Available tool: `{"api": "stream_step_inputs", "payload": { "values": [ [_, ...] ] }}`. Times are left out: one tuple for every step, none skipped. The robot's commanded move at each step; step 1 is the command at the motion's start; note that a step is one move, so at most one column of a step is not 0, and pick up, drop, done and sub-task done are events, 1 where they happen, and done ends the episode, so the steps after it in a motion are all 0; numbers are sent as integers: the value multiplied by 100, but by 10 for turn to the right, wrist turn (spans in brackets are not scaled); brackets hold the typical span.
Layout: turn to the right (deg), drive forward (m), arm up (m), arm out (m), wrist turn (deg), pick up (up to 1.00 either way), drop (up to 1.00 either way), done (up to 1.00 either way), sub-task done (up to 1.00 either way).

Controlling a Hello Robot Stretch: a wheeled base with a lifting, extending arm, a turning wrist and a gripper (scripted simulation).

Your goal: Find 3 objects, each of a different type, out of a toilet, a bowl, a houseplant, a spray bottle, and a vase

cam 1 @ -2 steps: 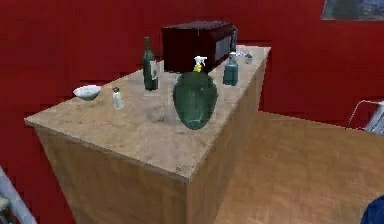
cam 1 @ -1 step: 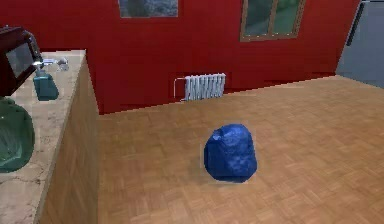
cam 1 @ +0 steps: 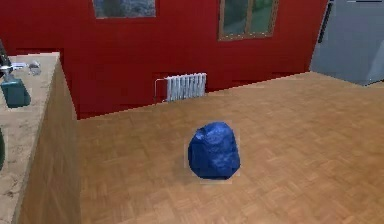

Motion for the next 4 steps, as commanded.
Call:
{"api": "stream_step_inputs", "payload": {
  "values": [
    [0,40,0,0,0,0,0,0,0],
    [-450,0,0,0,0,0,0,0,0],
    [-210,0,0,0,0,0,0,0,0],
    [0,0,0,0,0,0,0,0,100]
  ]
}}
